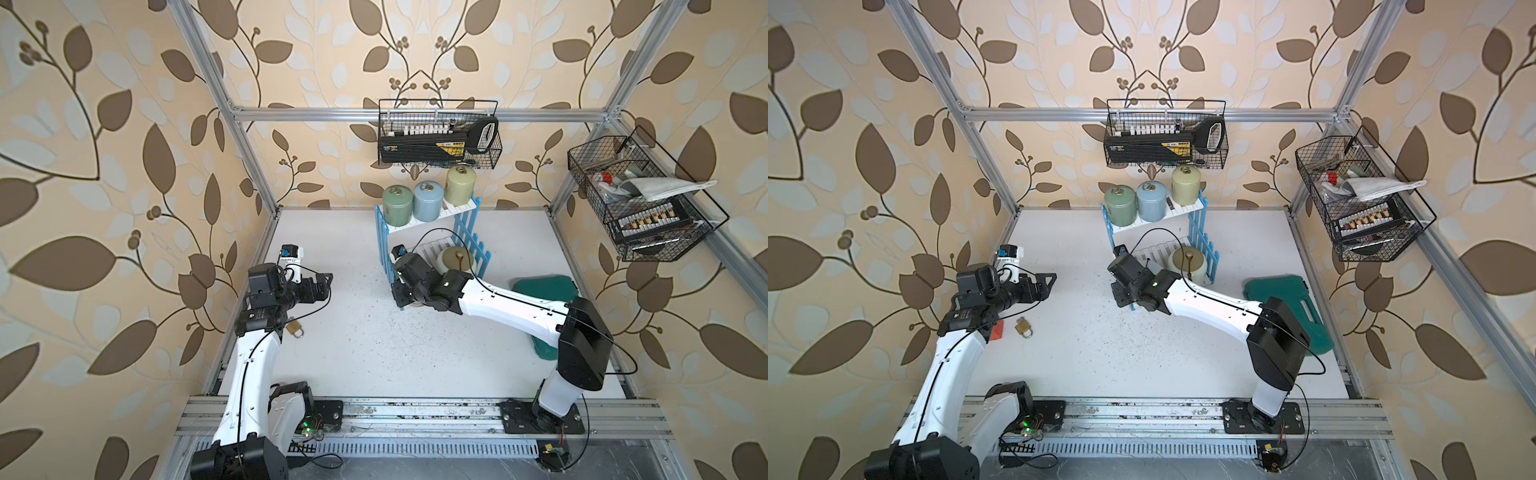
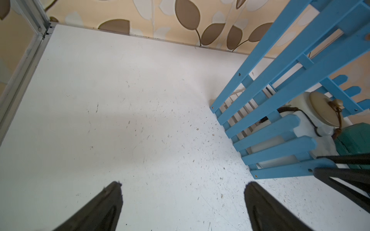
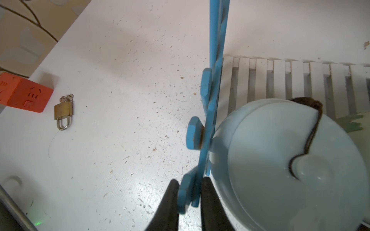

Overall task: Remove the tea canisters from the shelf
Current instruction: Adjust the shelf at the center of the board.

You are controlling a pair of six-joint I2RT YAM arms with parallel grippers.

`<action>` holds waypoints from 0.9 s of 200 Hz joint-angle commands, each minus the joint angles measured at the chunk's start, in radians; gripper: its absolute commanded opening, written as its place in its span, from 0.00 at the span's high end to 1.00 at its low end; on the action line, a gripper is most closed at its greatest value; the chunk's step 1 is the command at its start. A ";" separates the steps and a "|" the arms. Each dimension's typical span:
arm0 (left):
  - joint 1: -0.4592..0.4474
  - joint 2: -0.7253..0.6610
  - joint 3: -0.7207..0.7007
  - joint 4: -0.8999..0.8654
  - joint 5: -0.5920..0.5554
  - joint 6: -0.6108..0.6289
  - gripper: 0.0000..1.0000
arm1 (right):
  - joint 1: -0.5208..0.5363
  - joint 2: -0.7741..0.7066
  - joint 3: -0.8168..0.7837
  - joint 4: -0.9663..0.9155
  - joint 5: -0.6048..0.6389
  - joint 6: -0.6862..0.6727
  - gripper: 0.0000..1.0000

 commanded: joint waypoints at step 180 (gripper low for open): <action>-0.423 0.264 0.353 -0.197 -0.074 0.215 0.02 | -0.546 -0.516 -0.258 -0.123 -0.188 -0.189 0.24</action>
